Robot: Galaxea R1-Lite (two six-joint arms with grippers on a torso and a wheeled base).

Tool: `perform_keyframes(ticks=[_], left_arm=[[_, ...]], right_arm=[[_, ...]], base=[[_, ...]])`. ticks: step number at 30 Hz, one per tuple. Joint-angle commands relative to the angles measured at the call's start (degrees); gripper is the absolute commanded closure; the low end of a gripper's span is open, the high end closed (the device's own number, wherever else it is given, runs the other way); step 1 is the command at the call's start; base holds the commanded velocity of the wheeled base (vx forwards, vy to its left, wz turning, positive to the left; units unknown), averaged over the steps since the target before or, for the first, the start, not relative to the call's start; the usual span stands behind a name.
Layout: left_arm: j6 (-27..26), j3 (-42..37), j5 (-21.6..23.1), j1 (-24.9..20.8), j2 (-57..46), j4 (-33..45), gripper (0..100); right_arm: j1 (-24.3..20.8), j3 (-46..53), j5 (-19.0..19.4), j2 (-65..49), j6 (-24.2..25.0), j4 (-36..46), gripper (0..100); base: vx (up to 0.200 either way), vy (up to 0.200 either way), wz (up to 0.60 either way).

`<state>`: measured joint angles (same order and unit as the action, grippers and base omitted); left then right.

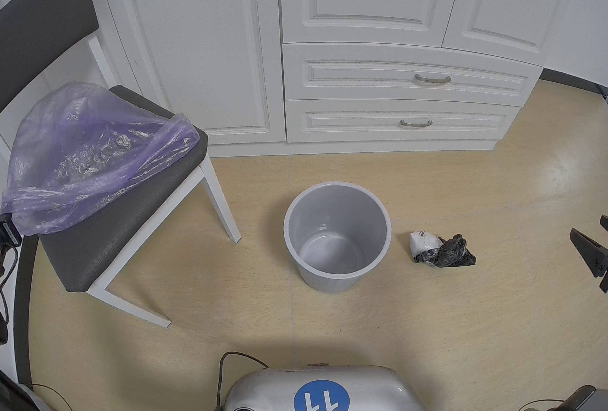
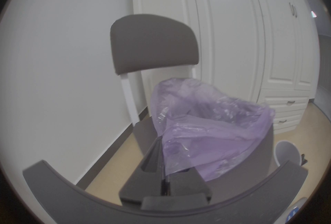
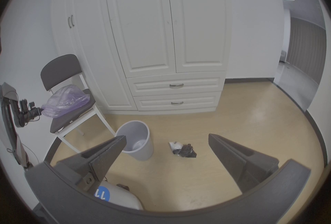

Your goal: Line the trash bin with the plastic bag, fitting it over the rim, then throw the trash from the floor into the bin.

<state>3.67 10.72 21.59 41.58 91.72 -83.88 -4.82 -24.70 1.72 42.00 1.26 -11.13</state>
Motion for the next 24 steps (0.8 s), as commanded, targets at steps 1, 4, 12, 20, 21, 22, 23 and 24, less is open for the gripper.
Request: perform_keyframes(ticks=[1, 4, 12, 20, 21, 22, 23, 24], left_arm=[[2.0, 4.1, -0.1, -7.7, -13.3, 6.8, 100], [2.1, 13.3, -0.1, -11.6, -18.3, 19.8, 100], [5.4, 31.0, -3.4, -21.0, -29.0, 58.7, 100], [12.9, 32.7, -3.1, -21.7, -25.9, 58.6, 100], [12.9, 32.7, -3.1, -21.7, -25.9, 58.6, 100], [12.0, 32.9, -2.9, -21.7, -24.7, 57.3, 100], [11.8, 32.9, -2.9, -21.7, -24.3, 57.0, 100], [10.0, 32.8, -1.9, -21.7, -21.8, 55.9, 100]], right_arm=[[0.1, -2.3, -0.5, -6.0, -2.9, 1.5, 0], [0.2, -3.4, -0.5, -6.0, -2.9, 4.1, 0], [0.1, -6.1, 0.1, -6.1, -2.9, 10.0, 0], [0.1, -6.2, 0.1, -7.1, -2.9, 9.5, 0], [0.1, -6.2, 0.1, -7.1, -2.9, 9.5, 0], [0.1, -6.1, 0.1, -7.5, -3.0, 9.6, 0], [0.1, -6.1, 0.1, -7.5, -3.0, 9.6, 0], [0.0, -6.1, 0.2, -7.6, -3.2, 10.0, 0]], base=[[0.000, 0.000, 0.00], [0.000, 0.000, 0.00], [0.000, 0.000, 0.00], [0.000, 0.000, 0.00], [0.000, 0.000, 0.00], [0.000, 0.000, 0.00], [0.000, 0.000, 0.00], [0.000, 0.000, 0.00]])
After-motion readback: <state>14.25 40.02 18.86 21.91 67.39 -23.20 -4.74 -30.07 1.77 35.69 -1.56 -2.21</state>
